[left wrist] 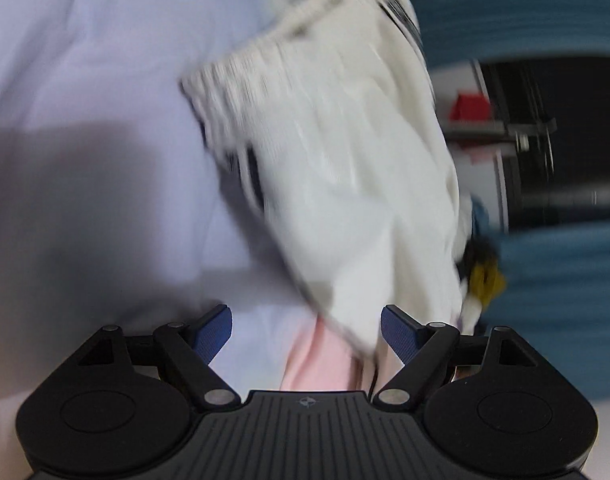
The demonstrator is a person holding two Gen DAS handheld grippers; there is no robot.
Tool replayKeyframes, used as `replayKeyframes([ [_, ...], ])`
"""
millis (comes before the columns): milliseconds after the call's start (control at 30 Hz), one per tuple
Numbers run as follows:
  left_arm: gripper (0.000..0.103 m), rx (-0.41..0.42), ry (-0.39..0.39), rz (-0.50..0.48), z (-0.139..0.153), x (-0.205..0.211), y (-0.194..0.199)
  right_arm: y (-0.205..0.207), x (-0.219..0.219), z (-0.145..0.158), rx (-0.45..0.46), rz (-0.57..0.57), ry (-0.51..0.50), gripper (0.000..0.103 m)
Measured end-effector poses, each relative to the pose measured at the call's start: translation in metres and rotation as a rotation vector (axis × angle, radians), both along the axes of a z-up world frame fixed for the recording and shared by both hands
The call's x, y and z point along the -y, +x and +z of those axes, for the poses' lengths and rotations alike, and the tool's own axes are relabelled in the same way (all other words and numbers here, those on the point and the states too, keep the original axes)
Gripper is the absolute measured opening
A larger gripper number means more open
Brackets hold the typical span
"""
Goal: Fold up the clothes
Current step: 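Lift the pants with both grippers and fold the leg over toward the waistband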
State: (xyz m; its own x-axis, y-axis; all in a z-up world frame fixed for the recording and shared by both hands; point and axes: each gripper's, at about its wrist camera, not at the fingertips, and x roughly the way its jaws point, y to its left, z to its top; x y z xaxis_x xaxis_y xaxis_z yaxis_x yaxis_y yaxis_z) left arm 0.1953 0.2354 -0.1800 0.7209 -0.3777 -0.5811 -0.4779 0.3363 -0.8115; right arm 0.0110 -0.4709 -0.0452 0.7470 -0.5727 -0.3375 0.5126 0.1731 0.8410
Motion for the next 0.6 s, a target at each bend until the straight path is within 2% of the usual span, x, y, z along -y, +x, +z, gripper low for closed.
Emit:
replayKeyframes([
  [33,0.082,0.004,-0.001,0.019,-0.001,-0.003,0.006,0.003,0.005,-0.008,-0.019,-0.005,0.043,0.007],
  [67,0.078,0.004,0.008,0.031,-0.002,-0.006,0.012,0.008,0.011,-0.016,-0.043,-0.009,0.083,0.007],
  [100,0.062,0.002,0.016,0.042,-0.002,-0.011,0.016,0.012,0.016,-0.023,-0.065,-0.013,0.119,0.007],
  [133,0.053,0.001,0.023,0.052,-0.002,-0.016,0.019,0.015,0.018,-0.029,-0.082,-0.016,0.141,0.007],
  [167,0.037,0.0,0.029,0.062,-0.001,-0.021,0.021,0.017,0.021,-0.034,-0.1,-0.019,0.164,0.007],
  [200,0.026,0.002,0.021,0.065,-0.001,-0.025,0.023,0.02,0.022,-0.038,-0.114,-0.022,0.182,0.007],
  [233,0.02,0.008,0.007,0.059,-0.001,-0.03,0.022,0.021,0.022,-0.04,-0.121,-0.024,0.187,0.007],
  [267,0.016,0.021,0.027,0.052,0.006,-0.035,0.021,0.022,0.021,-0.041,-0.125,-0.024,0.19,0.007],
  [400,0.012,0.097,0.185,0.048,0.052,-0.056,0.005,0.017,0.014,-0.033,-0.109,-0.008,0.156,0.007],
  [467,0.011,0.126,0.218,0.043,0.078,-0.069,-0.005,0.012,0.011,-0.026,-0.088,0.008,0.116,0.007],
  [600,0.011,0.064,0.331,-0.019,0.123,-0.083,-0.018,0.007,0.011,-0.023,-0.054,0.039,0.112,0.007],
])
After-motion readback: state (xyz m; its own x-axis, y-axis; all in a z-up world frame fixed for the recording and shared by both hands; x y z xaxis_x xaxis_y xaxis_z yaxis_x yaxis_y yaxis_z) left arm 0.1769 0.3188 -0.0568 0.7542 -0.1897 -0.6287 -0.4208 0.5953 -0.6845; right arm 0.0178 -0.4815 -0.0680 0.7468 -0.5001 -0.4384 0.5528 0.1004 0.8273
